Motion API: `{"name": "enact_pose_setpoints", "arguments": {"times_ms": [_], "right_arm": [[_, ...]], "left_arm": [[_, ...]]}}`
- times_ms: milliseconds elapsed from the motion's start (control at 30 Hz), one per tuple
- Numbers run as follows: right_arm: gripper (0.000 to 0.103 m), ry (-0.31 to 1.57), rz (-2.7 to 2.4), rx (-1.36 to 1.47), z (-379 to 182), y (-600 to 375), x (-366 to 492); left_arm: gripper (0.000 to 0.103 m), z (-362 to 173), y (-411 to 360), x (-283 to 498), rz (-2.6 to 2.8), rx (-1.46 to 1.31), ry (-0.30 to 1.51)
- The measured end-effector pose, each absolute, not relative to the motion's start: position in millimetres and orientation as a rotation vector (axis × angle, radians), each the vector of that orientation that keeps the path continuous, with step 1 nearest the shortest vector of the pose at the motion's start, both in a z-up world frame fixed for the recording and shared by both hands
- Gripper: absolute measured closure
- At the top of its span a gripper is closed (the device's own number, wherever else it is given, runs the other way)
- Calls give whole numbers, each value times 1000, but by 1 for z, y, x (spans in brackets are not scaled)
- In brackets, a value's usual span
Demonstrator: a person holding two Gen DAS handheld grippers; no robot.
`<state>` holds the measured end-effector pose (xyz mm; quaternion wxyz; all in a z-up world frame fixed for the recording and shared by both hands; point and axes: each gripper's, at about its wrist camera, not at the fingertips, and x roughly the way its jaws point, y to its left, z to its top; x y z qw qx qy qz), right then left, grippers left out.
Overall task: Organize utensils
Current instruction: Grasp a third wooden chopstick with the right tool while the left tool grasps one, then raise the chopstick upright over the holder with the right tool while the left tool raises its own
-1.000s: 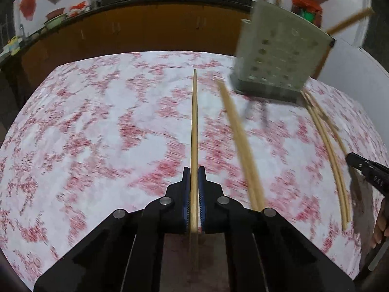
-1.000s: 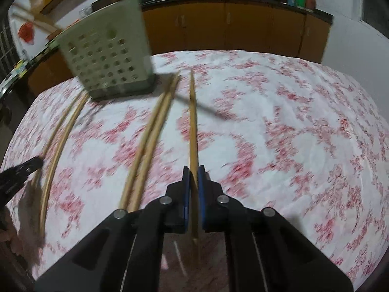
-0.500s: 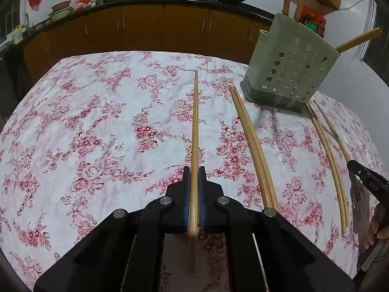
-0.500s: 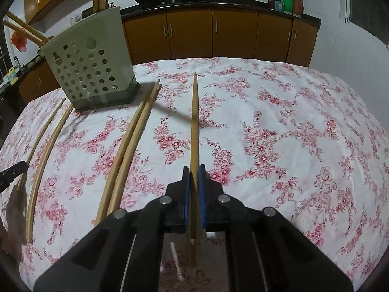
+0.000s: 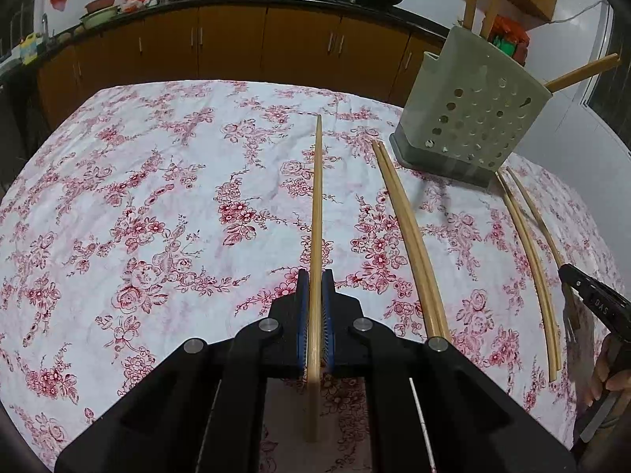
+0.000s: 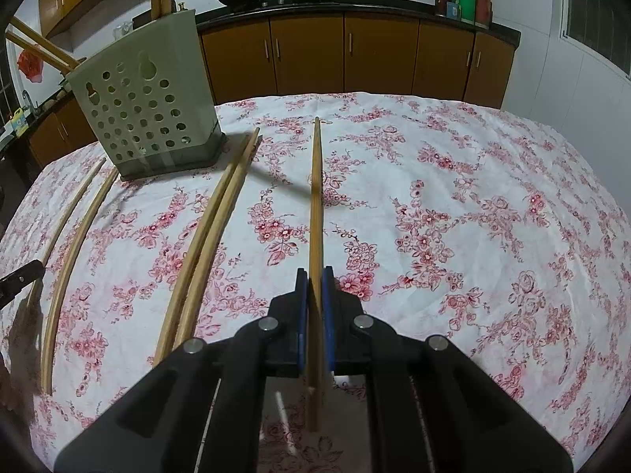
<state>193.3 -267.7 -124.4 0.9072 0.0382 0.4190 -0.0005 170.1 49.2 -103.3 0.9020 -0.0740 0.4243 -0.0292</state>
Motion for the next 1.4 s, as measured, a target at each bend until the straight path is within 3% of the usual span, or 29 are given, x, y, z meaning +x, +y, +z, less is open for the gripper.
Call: {"name": "enact_pose_setpoints", "arguments": {"times_ms": [500, 900, 1400], "right_arm": [[95, 819, 21, 111, -110, -273, 177], [95, 554, 11, 154, -24, -289, 155], [95, 399, 64, 194, 44, -297, 140]], "left_arm": [[96, -98, 40, 163, -63, -76, 880], [96, -13, 53, 151, -74, -164, 636], [96, 55, 49, 144, -132, -127, 494]]}}
